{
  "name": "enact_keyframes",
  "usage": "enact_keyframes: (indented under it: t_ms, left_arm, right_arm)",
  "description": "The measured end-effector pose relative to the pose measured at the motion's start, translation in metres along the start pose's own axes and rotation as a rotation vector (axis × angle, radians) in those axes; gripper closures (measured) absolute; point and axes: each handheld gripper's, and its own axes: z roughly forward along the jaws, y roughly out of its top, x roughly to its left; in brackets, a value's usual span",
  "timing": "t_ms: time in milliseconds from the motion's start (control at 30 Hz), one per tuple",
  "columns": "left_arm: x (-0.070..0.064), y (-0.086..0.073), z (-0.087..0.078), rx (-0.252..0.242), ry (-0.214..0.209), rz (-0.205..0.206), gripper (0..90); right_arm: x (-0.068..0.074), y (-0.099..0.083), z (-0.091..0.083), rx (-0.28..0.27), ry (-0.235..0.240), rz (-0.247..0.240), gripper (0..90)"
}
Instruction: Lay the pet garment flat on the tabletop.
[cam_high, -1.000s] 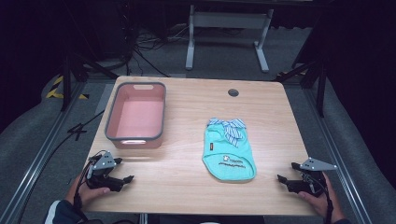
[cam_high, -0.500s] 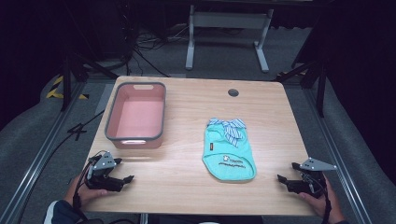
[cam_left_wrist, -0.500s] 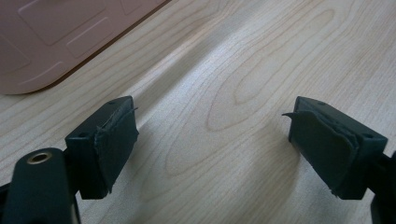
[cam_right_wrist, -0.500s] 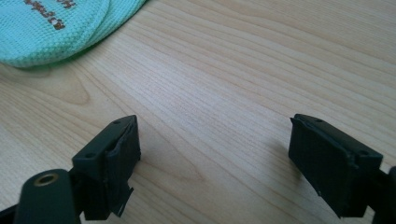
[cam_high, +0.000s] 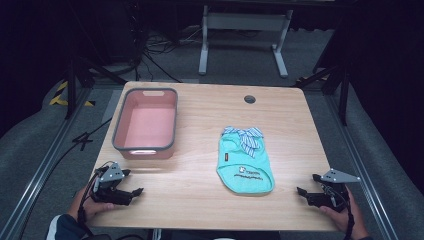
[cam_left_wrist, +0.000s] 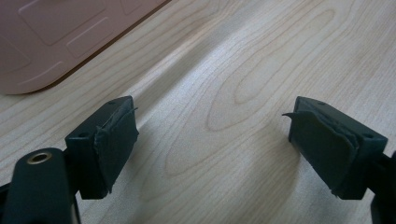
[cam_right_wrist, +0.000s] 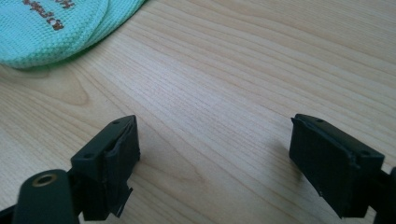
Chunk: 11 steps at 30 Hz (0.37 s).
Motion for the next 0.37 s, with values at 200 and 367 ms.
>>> enact_keyframes:
  t_ms: [200, 367]
  left_arm:
    - [-0.0003, -0.0001, 0.0003, -0.002, -0.001, -0.009, 15.8]
    - [-0.0003, 0.0001, 0.0007, -0.004, 0.004, -0.016, 15.7]
  right_arm:
    - [0.0001, 0.0, 0.0, 0.0, 0.0, 0.0, 16.5]
    - [0.0001, 0.0, 0.0, 0.0, 0.0, 0.0, 16.5]
